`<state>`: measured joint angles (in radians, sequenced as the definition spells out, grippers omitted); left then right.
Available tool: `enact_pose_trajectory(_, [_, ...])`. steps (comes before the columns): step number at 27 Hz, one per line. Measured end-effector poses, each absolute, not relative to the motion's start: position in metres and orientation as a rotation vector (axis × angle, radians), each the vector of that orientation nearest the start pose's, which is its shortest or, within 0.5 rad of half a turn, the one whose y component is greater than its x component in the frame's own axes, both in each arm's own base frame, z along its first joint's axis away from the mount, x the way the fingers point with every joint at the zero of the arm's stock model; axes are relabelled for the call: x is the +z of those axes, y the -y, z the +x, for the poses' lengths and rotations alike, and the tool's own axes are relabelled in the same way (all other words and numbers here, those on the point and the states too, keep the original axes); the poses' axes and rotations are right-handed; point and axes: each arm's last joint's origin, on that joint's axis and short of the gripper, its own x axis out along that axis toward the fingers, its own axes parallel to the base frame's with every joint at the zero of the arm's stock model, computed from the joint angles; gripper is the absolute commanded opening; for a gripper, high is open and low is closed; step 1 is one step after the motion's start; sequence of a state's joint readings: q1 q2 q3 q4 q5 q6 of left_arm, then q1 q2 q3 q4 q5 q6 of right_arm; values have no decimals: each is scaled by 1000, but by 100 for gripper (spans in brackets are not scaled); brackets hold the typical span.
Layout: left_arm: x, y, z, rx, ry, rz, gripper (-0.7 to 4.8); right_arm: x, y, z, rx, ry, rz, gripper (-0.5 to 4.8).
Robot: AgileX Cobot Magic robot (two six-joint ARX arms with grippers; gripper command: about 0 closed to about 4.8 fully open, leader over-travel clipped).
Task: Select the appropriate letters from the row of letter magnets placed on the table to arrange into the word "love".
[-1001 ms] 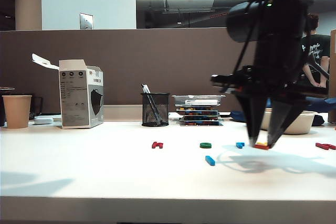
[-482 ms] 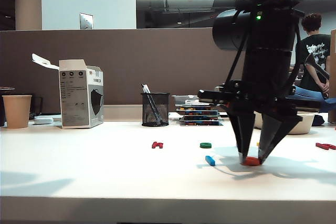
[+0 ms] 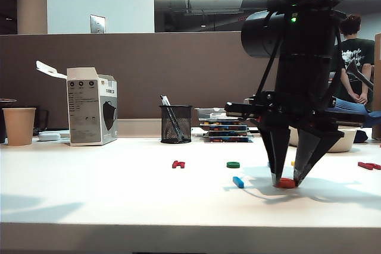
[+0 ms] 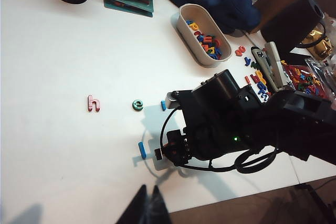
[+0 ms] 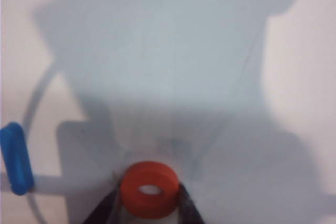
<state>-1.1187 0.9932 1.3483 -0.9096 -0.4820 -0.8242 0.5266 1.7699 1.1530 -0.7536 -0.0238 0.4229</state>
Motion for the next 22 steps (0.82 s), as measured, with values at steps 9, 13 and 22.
enact_pose_trajectory(9, [417,142,84,-411,-607,-383,-4,175,-164,281,167,-1407,7,213])
enact_pose_trajectory(13, [417,142,84,-411,-608,-383,-4,177,-163,279,156,-1434,-4,213])
enact_pose_trajectory(22, [417,142,84,-411,-608,-383,-4,222,-174,300,202,-1312,-19,213])
